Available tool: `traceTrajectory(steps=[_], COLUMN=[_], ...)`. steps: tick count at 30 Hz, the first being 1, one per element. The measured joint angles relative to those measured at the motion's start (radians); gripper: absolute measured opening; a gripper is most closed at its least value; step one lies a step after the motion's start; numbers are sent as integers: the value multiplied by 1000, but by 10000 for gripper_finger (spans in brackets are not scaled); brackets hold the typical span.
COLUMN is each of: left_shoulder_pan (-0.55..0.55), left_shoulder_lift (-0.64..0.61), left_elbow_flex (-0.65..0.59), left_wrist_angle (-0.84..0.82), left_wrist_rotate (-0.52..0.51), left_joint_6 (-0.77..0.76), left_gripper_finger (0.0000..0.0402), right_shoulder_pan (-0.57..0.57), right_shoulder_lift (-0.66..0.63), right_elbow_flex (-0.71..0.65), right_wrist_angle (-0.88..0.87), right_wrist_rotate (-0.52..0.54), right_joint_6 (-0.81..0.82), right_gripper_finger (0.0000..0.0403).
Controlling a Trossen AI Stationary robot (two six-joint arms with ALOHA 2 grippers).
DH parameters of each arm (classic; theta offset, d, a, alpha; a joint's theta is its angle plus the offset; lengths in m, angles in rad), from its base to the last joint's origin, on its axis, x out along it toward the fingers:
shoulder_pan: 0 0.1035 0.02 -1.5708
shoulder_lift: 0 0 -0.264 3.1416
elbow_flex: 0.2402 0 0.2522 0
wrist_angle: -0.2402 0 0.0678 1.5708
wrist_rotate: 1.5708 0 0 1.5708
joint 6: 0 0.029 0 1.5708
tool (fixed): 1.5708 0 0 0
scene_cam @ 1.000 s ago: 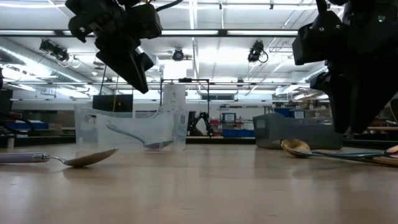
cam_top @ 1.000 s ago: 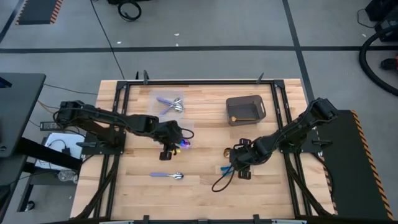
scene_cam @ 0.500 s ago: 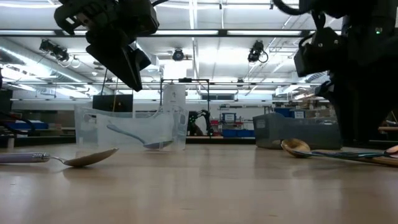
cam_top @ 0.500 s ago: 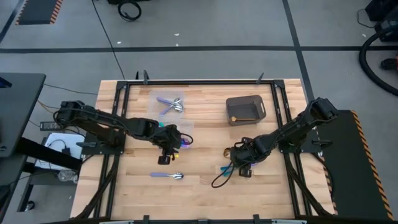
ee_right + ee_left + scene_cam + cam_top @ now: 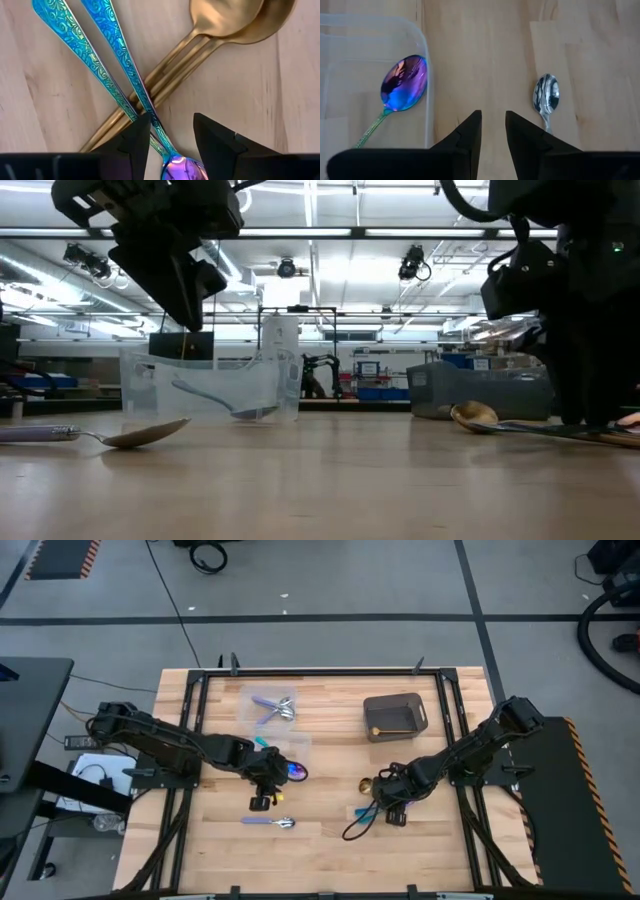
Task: Sort silverware by color (type)
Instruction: Put the blue spoon into the bottom transparent bin
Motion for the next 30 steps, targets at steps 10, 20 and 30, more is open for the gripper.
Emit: traceTrajectory(steps=[10,20,30], left_shoulder_pan=[-10,-10,-21], left_shoulder_lift=[0,0,0], left_elbow_flex=[0,0,0], left_wrist_angle=[0,5,-9], left_wrist_rotate=[-1,-1,-1], left_joint_6=[-10,-14,-8], left_gripper_finger=[94,94,94], right_shoulder_pan=[-30,-38,-40], right_shoulder_lift=[4,5,-2], right_elbow_flex=[-11,-12,-66], right_wrist_angle=[-26,16,83], right_wrist_rotate=[14,22,24], right_joint_6=[85,30,25], right_gripper_finger=[161,155,81])
